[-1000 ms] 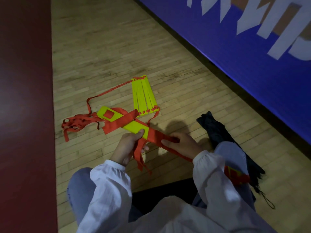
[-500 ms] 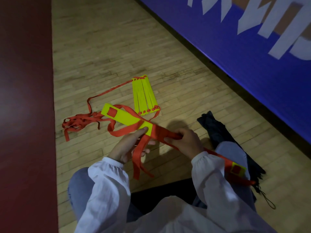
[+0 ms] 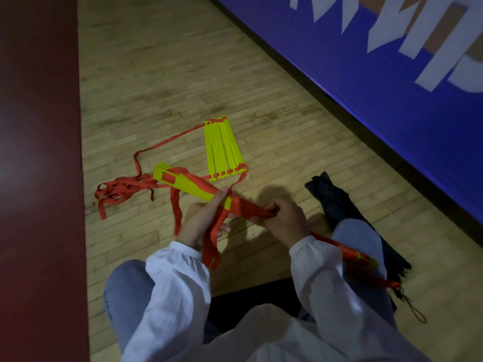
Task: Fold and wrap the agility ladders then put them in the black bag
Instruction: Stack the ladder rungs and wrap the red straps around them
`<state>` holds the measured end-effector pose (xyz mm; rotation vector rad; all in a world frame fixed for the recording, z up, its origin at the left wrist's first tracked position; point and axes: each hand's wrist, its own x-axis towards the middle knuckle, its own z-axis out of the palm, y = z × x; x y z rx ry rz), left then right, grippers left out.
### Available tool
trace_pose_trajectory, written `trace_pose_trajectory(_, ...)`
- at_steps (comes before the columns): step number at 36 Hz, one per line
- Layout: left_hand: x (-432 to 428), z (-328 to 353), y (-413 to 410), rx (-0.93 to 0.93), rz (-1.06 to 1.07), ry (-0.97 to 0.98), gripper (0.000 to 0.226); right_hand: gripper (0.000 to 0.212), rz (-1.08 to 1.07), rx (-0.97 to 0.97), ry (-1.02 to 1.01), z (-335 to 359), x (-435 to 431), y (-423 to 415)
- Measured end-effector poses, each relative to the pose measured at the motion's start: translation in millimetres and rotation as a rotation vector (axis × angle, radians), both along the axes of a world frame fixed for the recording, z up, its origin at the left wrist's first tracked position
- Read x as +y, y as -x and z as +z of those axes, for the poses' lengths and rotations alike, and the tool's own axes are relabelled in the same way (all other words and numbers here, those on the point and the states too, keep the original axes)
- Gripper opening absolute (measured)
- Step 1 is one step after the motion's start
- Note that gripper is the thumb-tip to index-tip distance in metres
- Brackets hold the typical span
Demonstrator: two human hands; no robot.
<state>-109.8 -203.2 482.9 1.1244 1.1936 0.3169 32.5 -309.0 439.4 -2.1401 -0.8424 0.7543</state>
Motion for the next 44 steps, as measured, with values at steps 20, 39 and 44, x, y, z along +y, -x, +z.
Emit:
trace_pose_trajectory(20,-9,4,3,0.066,-0.002,-0.087,0.046,0.064,0.268,0.064,0.2,11,-9,-10)
trace_pose_trajectory(39,-3,-2,11,0.02,-0.13,0.072,0.069,0.081,0.19,-0.004,0.172,-6,-6,-9)
trace_pose_trajectory(44,-4,-4,12,-0.01,-0.071,0.065,0.062,0.06,0.161,-0.014,0.18,-9,-5,-7)
